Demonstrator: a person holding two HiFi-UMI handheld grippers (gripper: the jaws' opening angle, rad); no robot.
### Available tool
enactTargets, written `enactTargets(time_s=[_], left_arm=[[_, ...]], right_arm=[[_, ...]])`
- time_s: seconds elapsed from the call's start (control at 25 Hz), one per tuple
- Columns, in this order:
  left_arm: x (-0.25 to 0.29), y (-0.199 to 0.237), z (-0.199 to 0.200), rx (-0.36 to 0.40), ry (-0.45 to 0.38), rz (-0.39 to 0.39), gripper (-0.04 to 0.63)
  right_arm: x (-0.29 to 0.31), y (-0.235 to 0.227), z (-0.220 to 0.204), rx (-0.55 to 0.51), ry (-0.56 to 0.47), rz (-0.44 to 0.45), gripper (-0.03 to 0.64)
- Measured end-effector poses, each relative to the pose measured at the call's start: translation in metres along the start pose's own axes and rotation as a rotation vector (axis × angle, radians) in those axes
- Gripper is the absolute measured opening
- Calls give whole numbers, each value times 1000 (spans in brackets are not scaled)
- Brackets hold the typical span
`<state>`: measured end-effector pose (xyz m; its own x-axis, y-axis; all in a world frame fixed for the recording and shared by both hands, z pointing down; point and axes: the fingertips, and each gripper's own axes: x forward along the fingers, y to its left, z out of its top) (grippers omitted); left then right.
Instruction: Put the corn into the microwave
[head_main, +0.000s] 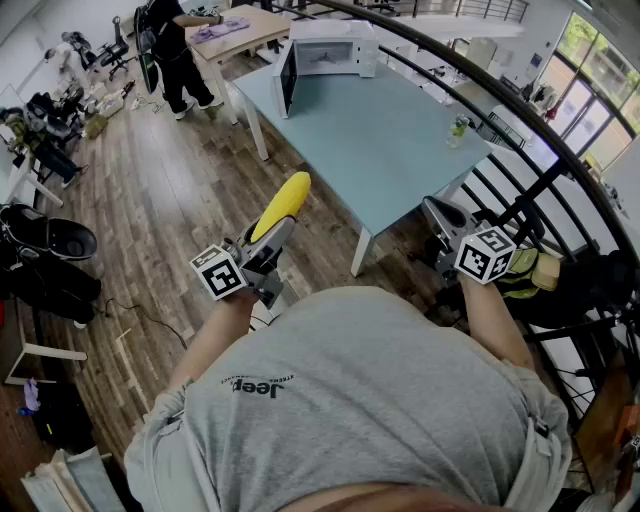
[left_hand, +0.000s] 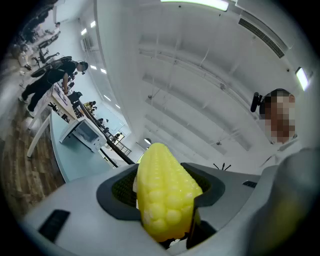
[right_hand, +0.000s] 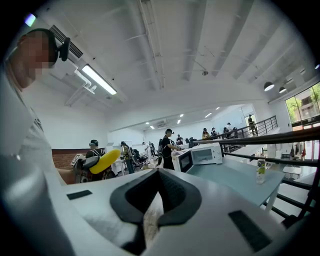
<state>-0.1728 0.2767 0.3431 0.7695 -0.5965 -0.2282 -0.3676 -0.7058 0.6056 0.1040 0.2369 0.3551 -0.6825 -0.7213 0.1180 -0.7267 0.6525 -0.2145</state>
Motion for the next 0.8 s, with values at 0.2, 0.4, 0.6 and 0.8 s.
enactTargets(time_s=[0.2,0.4,0.6,0.8], left_arm=[[5,-6,-4,0,-9,2,253],[15,-11,-9,2,-12,2,253],[26,-23,-16,-4,-18,-1,253],[36,-34,-29,-9,-29,4,253]], right_arm=[[-6,-4,2,-5,-1,8,15],[-12,-10,5,-15,0,20,15],[-25,-18,10,21,-4,14,17],[-44,-29,10,35,-15,12,17]])
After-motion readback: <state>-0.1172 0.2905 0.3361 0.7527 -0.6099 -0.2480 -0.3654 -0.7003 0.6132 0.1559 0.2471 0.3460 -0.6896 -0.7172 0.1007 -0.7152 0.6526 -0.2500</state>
